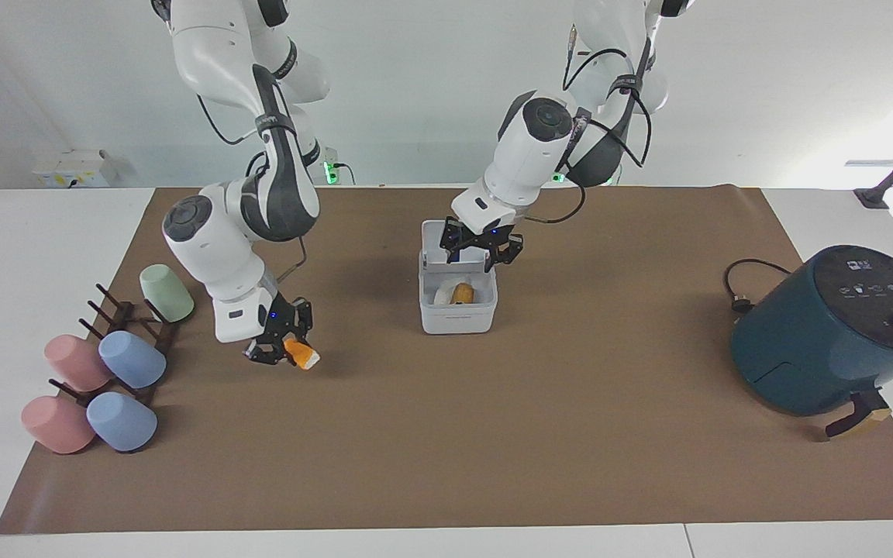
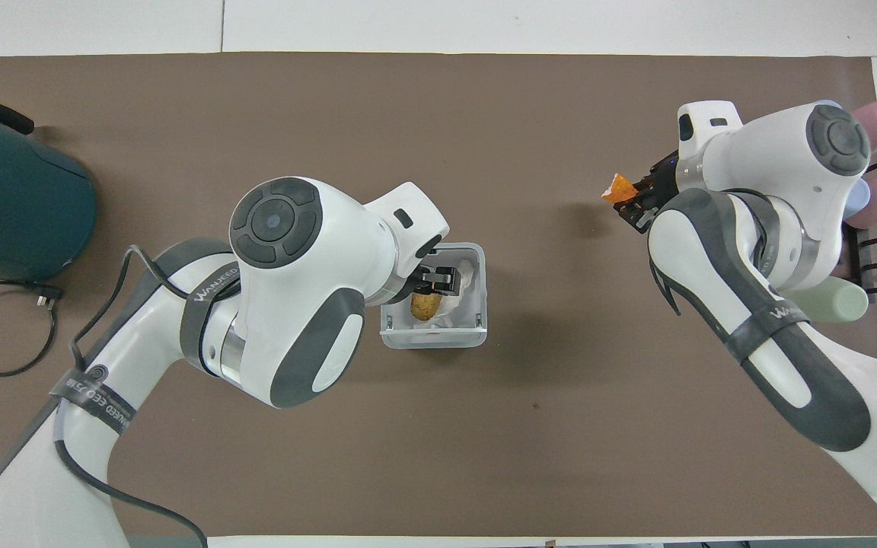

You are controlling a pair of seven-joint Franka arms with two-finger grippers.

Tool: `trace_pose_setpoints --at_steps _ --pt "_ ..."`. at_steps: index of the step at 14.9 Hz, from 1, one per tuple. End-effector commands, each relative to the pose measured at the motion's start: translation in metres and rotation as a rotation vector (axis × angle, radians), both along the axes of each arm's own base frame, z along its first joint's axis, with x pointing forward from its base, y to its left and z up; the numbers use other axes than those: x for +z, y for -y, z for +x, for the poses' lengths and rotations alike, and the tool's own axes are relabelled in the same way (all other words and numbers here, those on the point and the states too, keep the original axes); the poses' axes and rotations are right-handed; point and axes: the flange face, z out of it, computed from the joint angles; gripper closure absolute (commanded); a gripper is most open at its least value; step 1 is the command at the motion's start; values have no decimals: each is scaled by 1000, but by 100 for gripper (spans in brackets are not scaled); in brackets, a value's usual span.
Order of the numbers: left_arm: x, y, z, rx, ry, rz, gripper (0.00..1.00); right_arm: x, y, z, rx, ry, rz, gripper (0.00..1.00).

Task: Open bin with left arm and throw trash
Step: 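Drop the potato with the left gripper while the right gripper grasps the carrot, then carry the orange carrot over the bin and release it with the right gripper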

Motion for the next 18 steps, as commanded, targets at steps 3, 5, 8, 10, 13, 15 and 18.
trace_pose_setpoints --at_steps 3,5,8,10,13,15,18 --pt "32 -60 14 118 -36 3 0 55 -27 -13 -355 -135 46 100" --pt "41 -100 29 153 -27 41 0 70 -68 -18 -490 -154 63 100" --pt "62 -171 51 124 46 126 0 80 -133 -28 -692 -171 104 100" --pt "79 -219 62 125 77 153 0 87 -171 -36 -802 -176 143 100" --pt "99 -271 74 78 100 216 0 86 -226 -56 -849 -164 195 100" --pt "113 -305 76 60 101 232 0 80 -250 -71 -903 -170 222 100" --pt "142 -339 76 34 84 238 0 66 -272 -95 -969 -185 242 100"
